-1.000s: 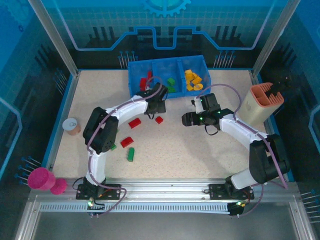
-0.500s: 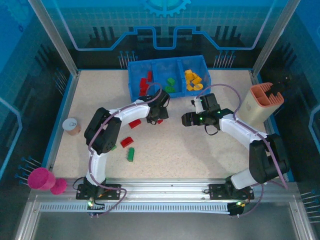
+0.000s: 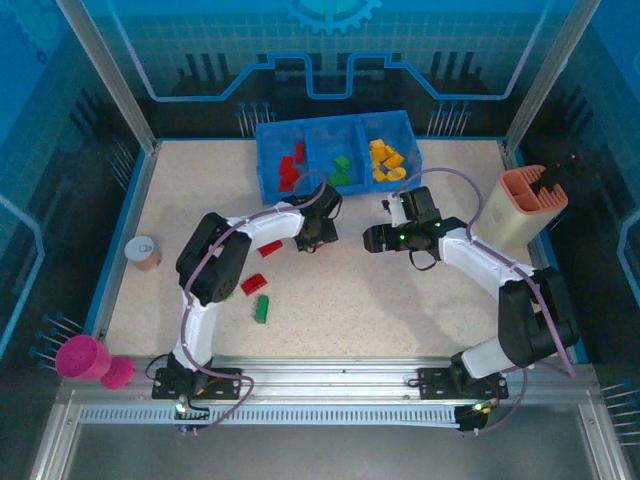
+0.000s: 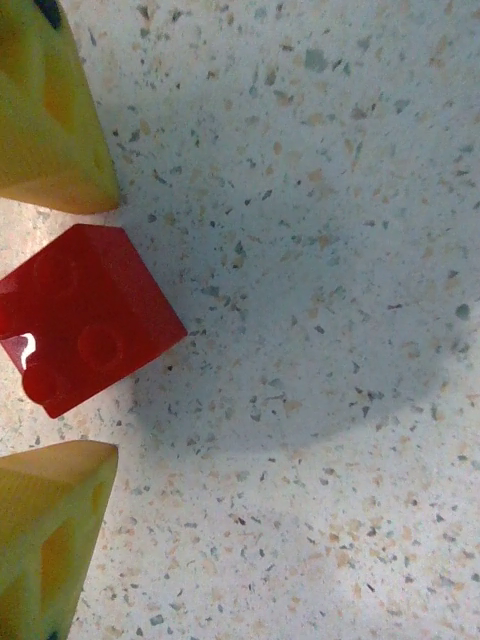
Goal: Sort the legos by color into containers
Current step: Pick up the lego from the center of the table, then place the lego in the container.
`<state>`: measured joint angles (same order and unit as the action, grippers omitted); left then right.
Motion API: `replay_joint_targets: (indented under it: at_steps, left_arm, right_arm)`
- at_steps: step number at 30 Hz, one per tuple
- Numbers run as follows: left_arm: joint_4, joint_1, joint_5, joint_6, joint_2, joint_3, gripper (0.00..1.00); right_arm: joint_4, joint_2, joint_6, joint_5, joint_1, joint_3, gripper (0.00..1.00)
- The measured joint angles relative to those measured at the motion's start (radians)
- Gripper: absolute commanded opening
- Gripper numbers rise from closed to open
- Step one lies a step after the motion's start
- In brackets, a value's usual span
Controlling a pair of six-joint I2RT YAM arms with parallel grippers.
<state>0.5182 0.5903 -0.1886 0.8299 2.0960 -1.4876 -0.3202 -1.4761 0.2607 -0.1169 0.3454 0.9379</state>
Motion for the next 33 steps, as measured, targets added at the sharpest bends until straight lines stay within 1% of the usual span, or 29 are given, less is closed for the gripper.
replay_joint_targets:
  at_steps: [8, 13, 16, 21, 26, 33]
  left_arm:
    - [0.006, -0.006, 0.0, 0.007, 0.002, 0.002, 0.49]
    - [0.012, -0.01, 0.003, -0.006, 0.0, 0.004, 0.41]
    - [0.007, -0.017, 0.003, -0.036, -0.008, 0.011, 0.36]
    - [0.024, -0.07, -0.019, -0.121, -0.016, -0.002, 0.35]
    - [0.045, -0.146, -0.077, -0.226, -0.038, -0.11, 0.35]
    - [0.0, -0.224, -0.134, -0.338, -0.041, -0.292, 0.34]
  right_arm:
    - [0.0, 0.0, 0.0, 0.0, 0.0, 0.0, 0.83]
    - [0.0, 0.0, 0.0, 0.003, 0.0, 0.0, 0.83]
    - [0.0, 0.0, 0.0, 0.004, 0.0, 0.0, 0.83]
    - [-0.001, 0.0, 0.0, 0.005, 0.0, 0.0, 0.83]
    - [-0.001, 0.0, -0.008, 0.003, 0.0, 0.0, 0.83]
    - [0.0, -0.004, -0.02, -0.02, 0.0, 0.0, 0.83]
